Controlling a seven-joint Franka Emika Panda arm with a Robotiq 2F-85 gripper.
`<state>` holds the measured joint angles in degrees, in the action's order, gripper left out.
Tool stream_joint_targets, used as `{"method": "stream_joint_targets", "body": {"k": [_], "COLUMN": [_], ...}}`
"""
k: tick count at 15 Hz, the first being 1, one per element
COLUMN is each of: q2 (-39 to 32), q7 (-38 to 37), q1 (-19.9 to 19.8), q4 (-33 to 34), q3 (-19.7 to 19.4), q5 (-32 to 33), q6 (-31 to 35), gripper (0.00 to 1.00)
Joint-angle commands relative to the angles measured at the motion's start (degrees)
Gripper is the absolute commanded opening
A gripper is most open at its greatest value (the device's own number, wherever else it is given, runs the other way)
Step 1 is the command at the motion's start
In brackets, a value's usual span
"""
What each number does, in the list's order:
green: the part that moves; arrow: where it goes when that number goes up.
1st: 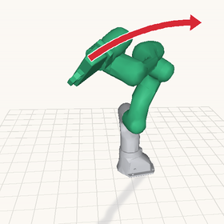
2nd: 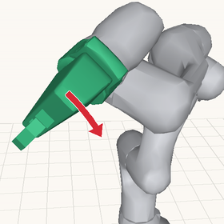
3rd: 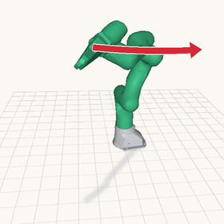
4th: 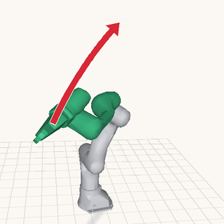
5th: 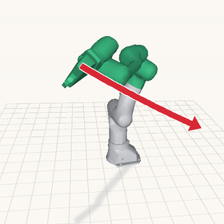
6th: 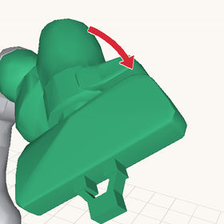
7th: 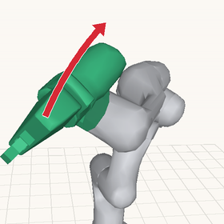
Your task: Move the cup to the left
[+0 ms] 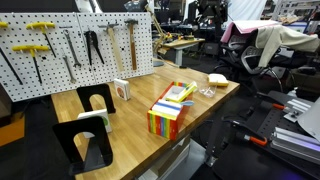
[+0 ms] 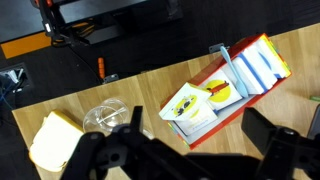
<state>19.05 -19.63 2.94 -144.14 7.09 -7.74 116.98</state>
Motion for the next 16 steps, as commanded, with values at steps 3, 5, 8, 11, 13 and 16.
{"method": "stream_joint_targets", "body": {"k": [3,5,8,11,13,16], "q2": [-4.36,-7.68,-13.33,-14.12,-15.32,-15.08], "q7": [-9.95,-13.66,-18.56,-18.25,-19.17,-19.64], "q1": [-3.14,-4.45,-5.38,-4.39,-4.33,-4.31], "q4": [-0.27,0.0,0.71,-0.26,0.42,0.66], "q3": [0.18,-0.42,-1.9,-3.42,-3.73,-3.7], "q5": [3.02,4.55,5.31,4.23,4.21,4.22], "q6": [5.94,8.9,12.17,13.05,13.44,13.42], "gripper": [1.0,1.0,1.0,1.0,1.0,1.0]}}
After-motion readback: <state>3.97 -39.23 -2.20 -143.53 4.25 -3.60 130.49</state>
